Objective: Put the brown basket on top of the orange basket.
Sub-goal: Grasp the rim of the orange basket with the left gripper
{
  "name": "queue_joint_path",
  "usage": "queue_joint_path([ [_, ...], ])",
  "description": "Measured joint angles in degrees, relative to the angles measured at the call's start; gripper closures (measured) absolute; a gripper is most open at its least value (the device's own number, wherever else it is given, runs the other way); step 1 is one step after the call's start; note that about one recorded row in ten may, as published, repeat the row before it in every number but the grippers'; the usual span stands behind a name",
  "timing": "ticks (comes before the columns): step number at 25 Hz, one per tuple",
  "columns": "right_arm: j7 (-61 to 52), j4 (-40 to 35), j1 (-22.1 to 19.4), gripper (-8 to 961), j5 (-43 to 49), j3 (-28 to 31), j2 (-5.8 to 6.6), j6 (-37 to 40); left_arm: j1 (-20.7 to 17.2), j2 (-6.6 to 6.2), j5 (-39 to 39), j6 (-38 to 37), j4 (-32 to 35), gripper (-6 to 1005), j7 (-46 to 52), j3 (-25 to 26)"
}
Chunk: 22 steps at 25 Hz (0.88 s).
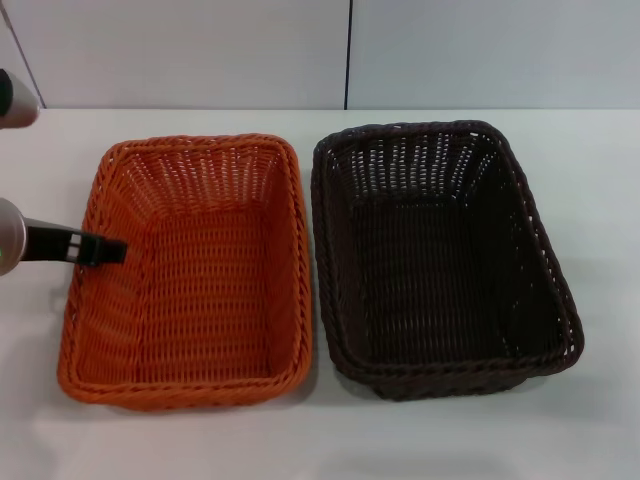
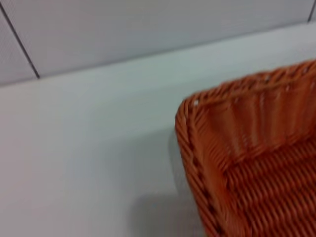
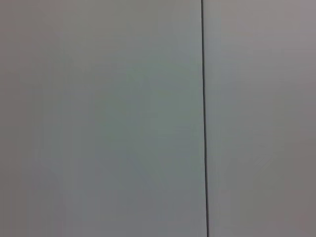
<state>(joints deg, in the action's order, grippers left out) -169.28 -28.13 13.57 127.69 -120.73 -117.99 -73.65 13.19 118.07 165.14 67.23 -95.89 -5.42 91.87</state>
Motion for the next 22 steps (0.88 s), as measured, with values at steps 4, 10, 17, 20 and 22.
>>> queue_joint_path([
  [4,0.0,0.0,0.1,252,0.0,0.1,0.06,0.0,2.2,0.02,0.3,1.2,3.1,214,0.4,0.1],
  [10,0.0,0.1,0.1,251,0.0,-0.1,-0.1,0.4,5.5,-0.01,0.3,2.8,7.0,214,0.5,0.4],
  [17,0.0,0.1,0.2,251,0.1,-0.1,-0.2,0.8,8.8,-0.1,0.3,3.7,11.4,214,0.1,0.5],
  [20,0.0,0.1,0.3,251,0.1,-0.1,-0.22,0.8,9.6,-0.15,0.4,4.2,12.4,214,0.0,0.8],
  [22,0.0,0.1,0.4,251,0.1,-0.1,-0.22,0.8,10.4,-0.15,0.3,5.5,12.8,214,-0.5,1.6],
])
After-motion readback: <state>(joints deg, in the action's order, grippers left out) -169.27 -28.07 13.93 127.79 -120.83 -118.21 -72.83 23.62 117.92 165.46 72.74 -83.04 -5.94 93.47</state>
